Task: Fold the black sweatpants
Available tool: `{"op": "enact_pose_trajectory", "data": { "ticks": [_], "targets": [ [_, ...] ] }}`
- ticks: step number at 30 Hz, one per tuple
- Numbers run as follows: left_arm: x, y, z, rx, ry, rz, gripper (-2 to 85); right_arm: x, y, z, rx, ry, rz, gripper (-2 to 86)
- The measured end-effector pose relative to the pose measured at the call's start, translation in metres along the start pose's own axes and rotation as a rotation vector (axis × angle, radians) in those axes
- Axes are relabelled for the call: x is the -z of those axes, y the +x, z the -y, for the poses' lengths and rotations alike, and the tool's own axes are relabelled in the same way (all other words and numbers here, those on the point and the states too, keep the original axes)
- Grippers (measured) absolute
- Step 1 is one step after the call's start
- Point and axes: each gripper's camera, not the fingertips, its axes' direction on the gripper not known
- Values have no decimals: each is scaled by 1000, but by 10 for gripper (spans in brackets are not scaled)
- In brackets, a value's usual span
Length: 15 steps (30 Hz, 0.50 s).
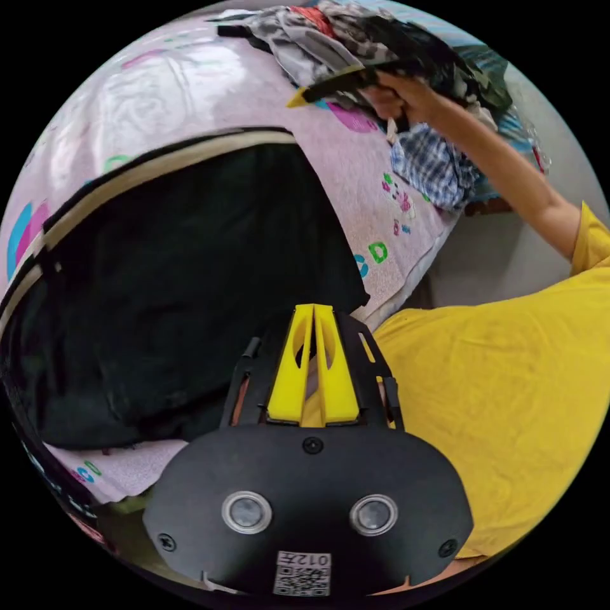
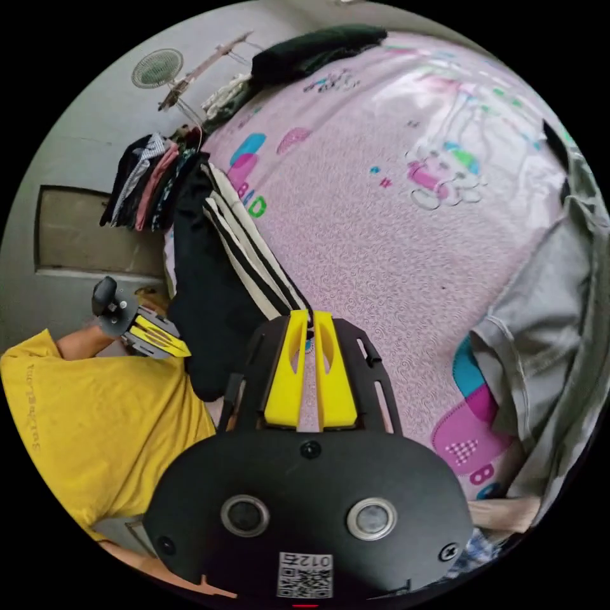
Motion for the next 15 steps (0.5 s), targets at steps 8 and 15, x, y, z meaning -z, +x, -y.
{"op": "enact_pose_trajectory", "data": {
  "ticks": [8, 15],
  "targets": [
    [-13, -13, -23, 46, -113, 172, 5, -93, -90, -36, 21, -121, -28, 4],
    [-10, -4, -44, 36, -63, 175, 5, -113, -110, -52, -61, -109, -254, 1]
  ]
}}
